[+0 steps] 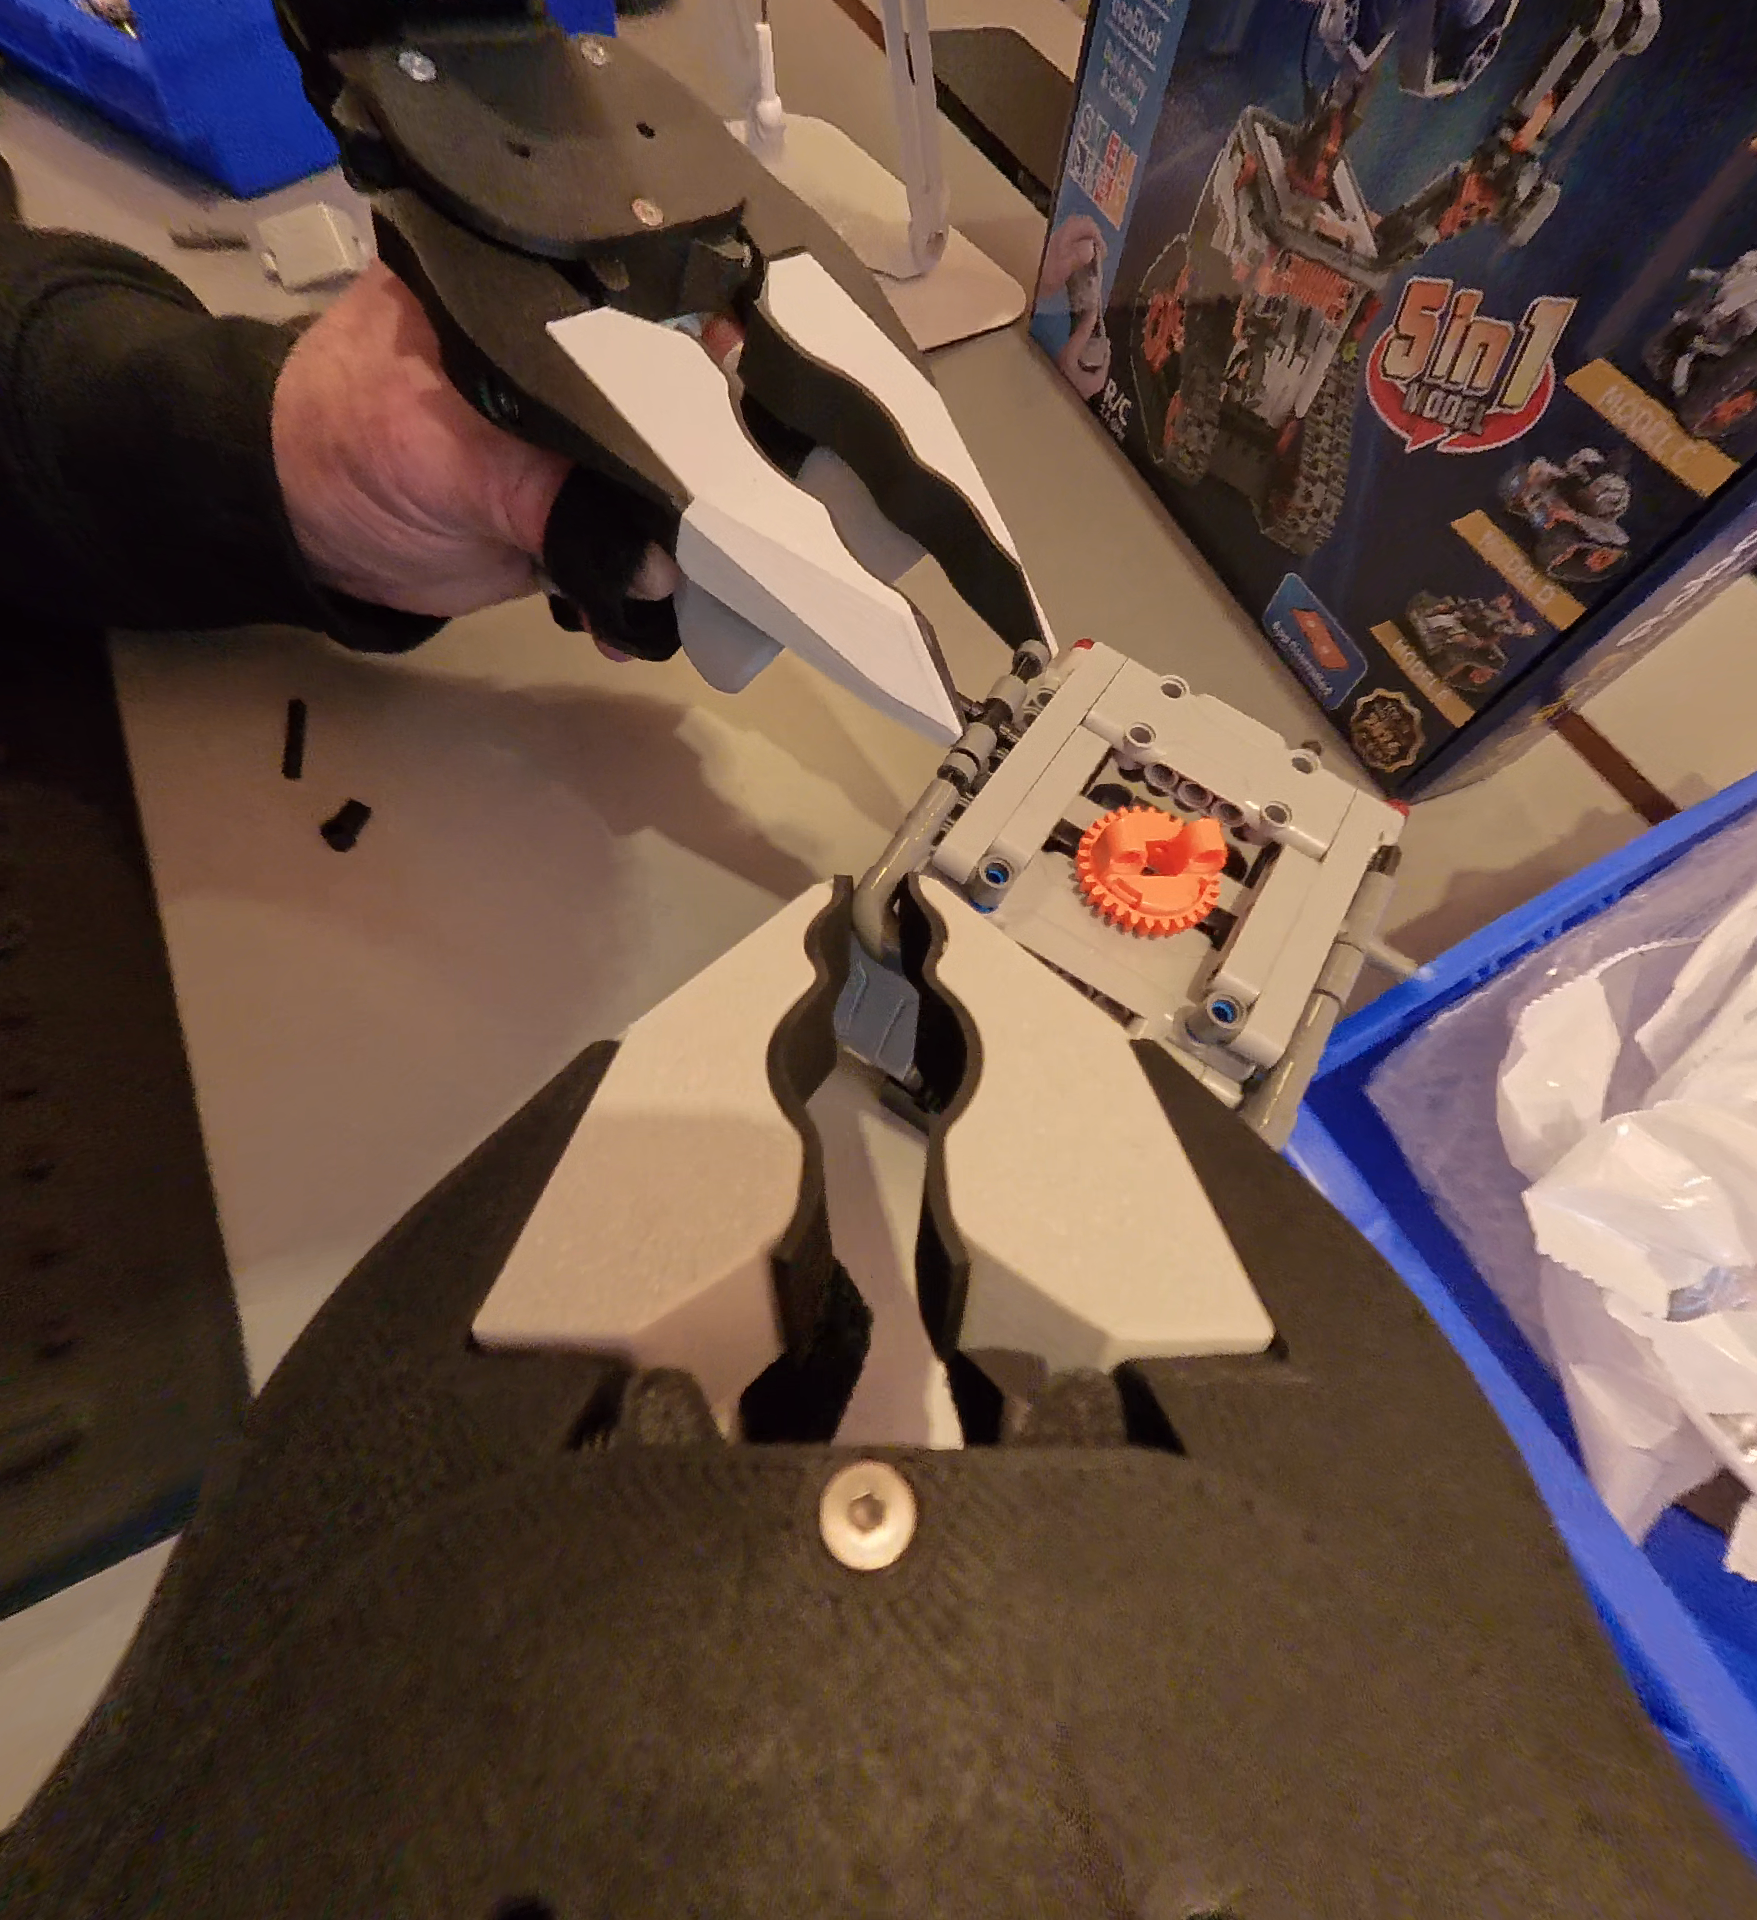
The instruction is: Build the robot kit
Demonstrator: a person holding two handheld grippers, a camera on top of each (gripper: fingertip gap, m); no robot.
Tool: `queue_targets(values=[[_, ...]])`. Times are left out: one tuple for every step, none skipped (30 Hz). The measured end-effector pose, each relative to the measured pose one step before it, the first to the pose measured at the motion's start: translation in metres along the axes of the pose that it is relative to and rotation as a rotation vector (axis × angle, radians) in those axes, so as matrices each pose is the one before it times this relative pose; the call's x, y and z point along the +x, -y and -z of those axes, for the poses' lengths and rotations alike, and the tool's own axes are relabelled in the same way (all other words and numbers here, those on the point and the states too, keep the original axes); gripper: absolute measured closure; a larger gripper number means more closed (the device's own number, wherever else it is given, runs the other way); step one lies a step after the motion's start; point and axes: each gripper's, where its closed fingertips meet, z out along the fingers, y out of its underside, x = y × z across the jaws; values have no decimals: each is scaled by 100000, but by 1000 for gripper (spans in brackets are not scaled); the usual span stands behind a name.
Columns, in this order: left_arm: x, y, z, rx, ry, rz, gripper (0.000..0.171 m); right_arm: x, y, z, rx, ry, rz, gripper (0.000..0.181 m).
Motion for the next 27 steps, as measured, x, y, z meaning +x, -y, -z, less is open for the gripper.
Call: queue_targets(values=[[-7, -17, -29, -17, 480, -696, 141, 59, -29, 6, 64, 1137, -1532, 175], [-27, 0, -15, -73, 50, 271, 141, 3, 35, -17, 178, 834, -1326, 175], [-28, -1, 14, 21, -261, 380, 141, -40, 52, -8, 638, 1522, -2111, 175], [37, -34, 28, -117, -32, -931, 141, -46, 30, 52, 1145, 2294, -2848, 175], [52, 16, -1, -296, 866, -1922, 141, 12, 29, 78, 1208, 1908, -2602, 175], [25, 42, -31, -274, 795, -1048, 141, 32, 2, 43, 478, 852, -1436, 175], [-3, 20, -24, 246, -186, 315, 141, -20, 5, -4, 104, 896, -1537, 175], [7, -58, 8, 473, -782, 712, 141, -27, 9, -14, 242, 1105, -1556, 175], [-8, -7, 23, 443, 62, -165, 141, -6, -4, -34, 231, 832, -1217, 175], [0, 22, 1, -8, 434, -462, 141, 5, -23, -9, 23, 140, -205, 175], [10, 13, -18, -167, 121, -248, 141, 8, 7, 20, 57, -18, -19, 175], [-14, -10, -11, -7, 65, -355, 141, 12, 27, 5, 134, -299, 305, 175], [-35, 18, -9, 20, 279, 462, 141, 35, -4, -28, -394, -1706, 2216, 175], [-25, 18, -18, -83, 226, 472, 141, -8, -24, -29, -844, -2247, 2965, 175], [1, -17, 0, -140, -19, -30, 141, -23, 2, -19, -758, -1882, 2361, 175], [-32, -8, -2, 203, 388, 84, 141, 16, -9, -40, -839, -2308, 2868, 175], [-27, -2, -14, 107, 340, 600, 141, 17, 2, -31, -1002, -2748, 3616, 175], [-17, 4, -4, -227, 243, 44, 141, 2, -3, -20, -1028, -2548, 3080, 176], [-21, 8, 9, -189, 511, -767, 141, 1, -88, -64, -1550, -2836, 3647, 176], [-9, 0, -1, -78, 186, 78, 141, -3, -135, -81, -1992, -3133, 3970, 176], [13, 5, -11, -60, 77, 24, 141, 4, -90, -70, -1843, -2940, 3363, 176], [0, -1, 8, -46, 145, -294, 141, -32, -55, -51, -1092, -1799, 1849, 176], [-7, -10, 29, -67, 169, -458, 141, -13, 57, 22, 681, 25, -1323, 176], [-2, -16, 23, -357, 358, -1077, 141, 45, 149, 138, 2129, 1072, -3253, 176], [16, 30, -8, -471, 718, -1052, 141, 65, 62, 112, 1493, 893, -2859, 176], [40, 12, -28, -348, 352, -1120, 141, 39, -48, 63, -80, -24, -933, 176], [23, -40, -22, -502, -667, -211, 141, -2, 46, 49, -245, -897, 556, 176]])
